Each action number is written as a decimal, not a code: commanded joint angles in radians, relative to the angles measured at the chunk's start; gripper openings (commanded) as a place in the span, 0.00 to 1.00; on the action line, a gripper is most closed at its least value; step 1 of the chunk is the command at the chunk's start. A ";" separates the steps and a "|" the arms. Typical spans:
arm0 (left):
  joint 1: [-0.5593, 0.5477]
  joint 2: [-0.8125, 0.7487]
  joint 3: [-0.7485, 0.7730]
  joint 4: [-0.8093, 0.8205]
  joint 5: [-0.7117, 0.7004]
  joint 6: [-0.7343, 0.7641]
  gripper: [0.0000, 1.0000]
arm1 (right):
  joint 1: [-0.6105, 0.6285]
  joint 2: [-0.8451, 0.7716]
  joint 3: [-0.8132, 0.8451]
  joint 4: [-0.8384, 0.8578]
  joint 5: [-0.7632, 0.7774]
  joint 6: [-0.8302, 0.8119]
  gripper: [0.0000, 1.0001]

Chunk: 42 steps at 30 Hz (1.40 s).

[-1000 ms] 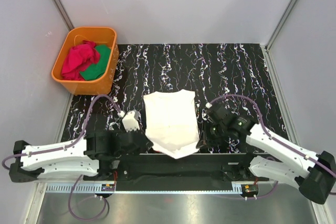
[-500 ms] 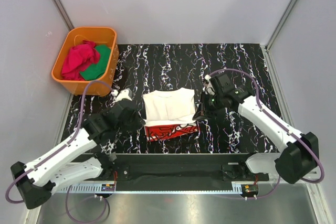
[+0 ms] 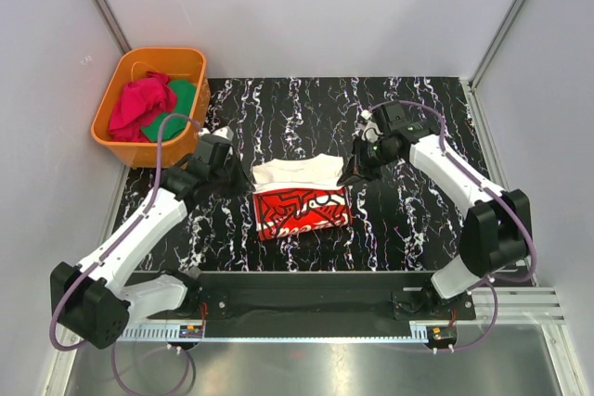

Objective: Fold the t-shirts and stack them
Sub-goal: Fold the tshirt

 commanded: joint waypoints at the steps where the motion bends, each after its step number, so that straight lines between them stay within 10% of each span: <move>1: 0.049 0.047 0.067 0.068 0.082 0.078 0.00 | -0.032 0.049 0.093 0.025 -0.051 -0.042 0.00; 24: 0.213 0.433 0.213 0.164 0.153 0.161 0.03 | -0.102 0.488 0.426 0.070 -0.136 -0.056 0.05; 32: 0.213 0.547 0.416 0.095 -0.038 0.223 0.48 | -0.132 0.600 0.539 0.061 -0.009 -0.073 0.32; 39: 0.204 0.475 0.506 0.022 -0.073 0.271 0.52 | -0.158 0.682 0.685 -0.013 0.004 -0.096 0.13; 42: 0.206 0.437 0.466 0.022 0.062 0.291 0.61 | -0.158 0.636 0.618 0.031 0.016 -0.086 0.43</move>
